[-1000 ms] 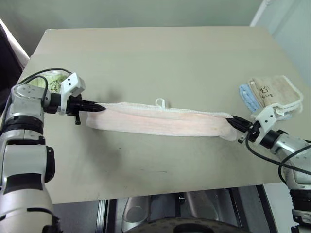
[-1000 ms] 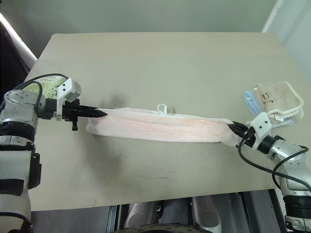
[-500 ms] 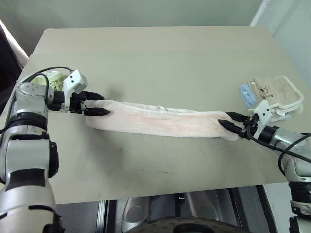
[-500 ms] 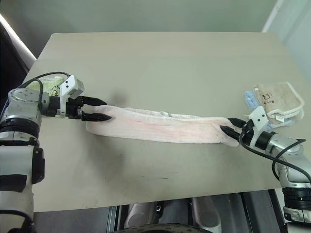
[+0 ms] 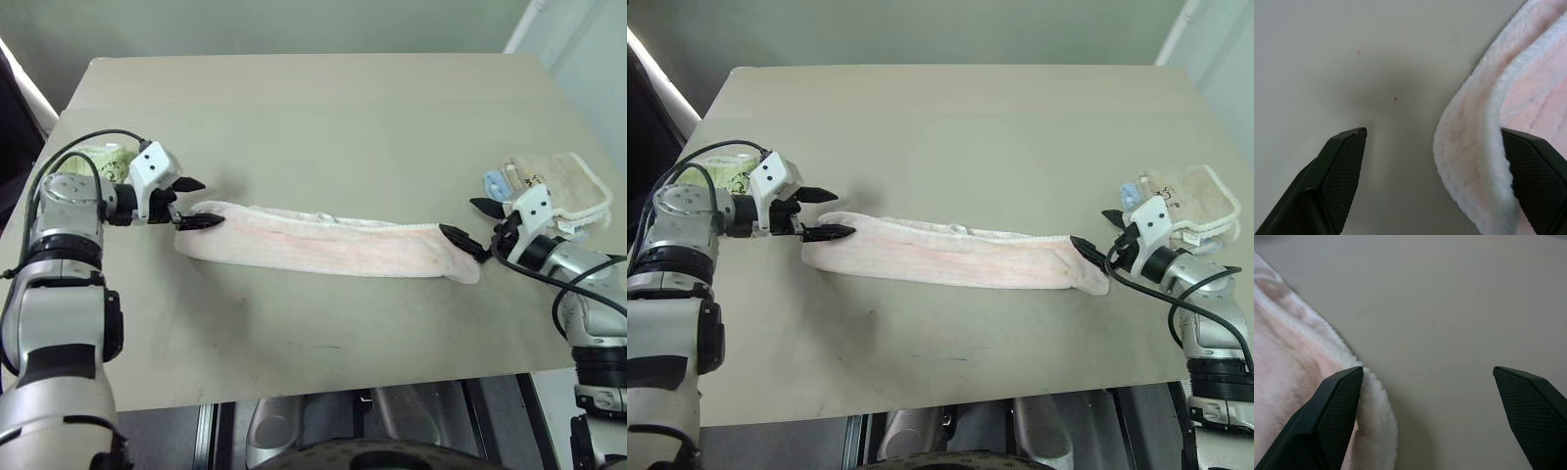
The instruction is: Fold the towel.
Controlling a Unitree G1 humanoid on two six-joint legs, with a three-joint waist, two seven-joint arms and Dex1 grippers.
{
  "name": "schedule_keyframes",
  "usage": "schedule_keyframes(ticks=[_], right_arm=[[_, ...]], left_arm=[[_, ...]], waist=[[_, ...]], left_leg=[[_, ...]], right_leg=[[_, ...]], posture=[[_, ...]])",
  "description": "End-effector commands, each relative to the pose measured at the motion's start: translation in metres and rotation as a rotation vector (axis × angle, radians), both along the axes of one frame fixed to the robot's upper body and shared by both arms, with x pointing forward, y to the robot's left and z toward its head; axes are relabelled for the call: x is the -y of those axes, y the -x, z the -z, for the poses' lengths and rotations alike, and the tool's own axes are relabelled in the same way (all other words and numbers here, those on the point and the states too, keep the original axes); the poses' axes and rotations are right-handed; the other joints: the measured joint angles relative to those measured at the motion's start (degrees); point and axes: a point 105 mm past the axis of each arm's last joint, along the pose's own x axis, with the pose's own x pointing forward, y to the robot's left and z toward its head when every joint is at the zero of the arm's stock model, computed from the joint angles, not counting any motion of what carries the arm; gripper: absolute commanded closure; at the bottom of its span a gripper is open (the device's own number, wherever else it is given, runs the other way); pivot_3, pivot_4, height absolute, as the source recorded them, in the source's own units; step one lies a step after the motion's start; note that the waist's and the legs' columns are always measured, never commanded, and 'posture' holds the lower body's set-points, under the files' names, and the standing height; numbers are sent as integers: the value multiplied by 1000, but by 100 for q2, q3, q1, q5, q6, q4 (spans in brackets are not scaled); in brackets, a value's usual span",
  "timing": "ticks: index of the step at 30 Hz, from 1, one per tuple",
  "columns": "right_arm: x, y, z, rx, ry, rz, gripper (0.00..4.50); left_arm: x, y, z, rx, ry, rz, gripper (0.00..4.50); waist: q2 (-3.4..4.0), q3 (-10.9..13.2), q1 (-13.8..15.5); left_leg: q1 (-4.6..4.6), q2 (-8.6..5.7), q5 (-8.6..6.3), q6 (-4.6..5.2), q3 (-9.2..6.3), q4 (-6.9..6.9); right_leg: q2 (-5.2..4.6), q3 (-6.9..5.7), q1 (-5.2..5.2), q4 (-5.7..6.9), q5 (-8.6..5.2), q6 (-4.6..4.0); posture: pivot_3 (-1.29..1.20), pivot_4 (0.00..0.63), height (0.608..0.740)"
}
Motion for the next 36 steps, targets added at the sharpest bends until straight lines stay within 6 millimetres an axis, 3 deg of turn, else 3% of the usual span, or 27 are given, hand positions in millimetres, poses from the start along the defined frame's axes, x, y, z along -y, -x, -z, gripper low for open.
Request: schedule_keyframes(ticks=[1, 8, 16, 21, 26, 36], right_arm=[[1, -3, -3, -26, 24, -5, 15], [-8, -8, -15, 7, 27, -48, 15], [-13, -36, -31, 123, 8, 33, 15], [-42, -14, -62, 96, -149, -145, 15], [-70, 4, -72, 52, -156, -268, 15], [-74, 10, -76, 50, -161, -279, 15]], left_arm=[[-1, 0, -5, 22, 24, 2, 0], [-4, -1, 0, 30, 8, -34, 0], [9, -4, 0, 78, 131, -23, 0], [8, 2, -6, 62, 199, 1, 0], [0, 4, -13, 150, 167, -18, 0], [-11, 10, -30, 152, 208, -30, 0]], waist=[[0, 0, 2], [1, 0, -1], [1, 1, 0], [4, 2, 5], [2, 1, 1], [2, 1, 5]], left_leg=[[0, 0, 0, 0, 0, 0], [0, 0, 0, 0, 3, 1], [0, 0, 1, 2, 3, 2], [-15, 0, 2, 1, 8, 0], [-12, 0, 4, -3, 13, 0], [-11, 1, 4, -2, 12, 1]], right_leg=[[0, 0, 0, 0, 0, 0], [0, 0, 0, 0, -4, -9], [0, 0, -3, 0, 5, -6], [0, -1, -19, 0, 28, 31], [0, -1, -17, -1, -3, -19], [0, 0, -18, 1, 0, -21]], posture=[[0, 150, 703], [0, 150, 703], [0, 150, 703], [0, 150, 703], [0, 150, 703], [0, 150, 703]])
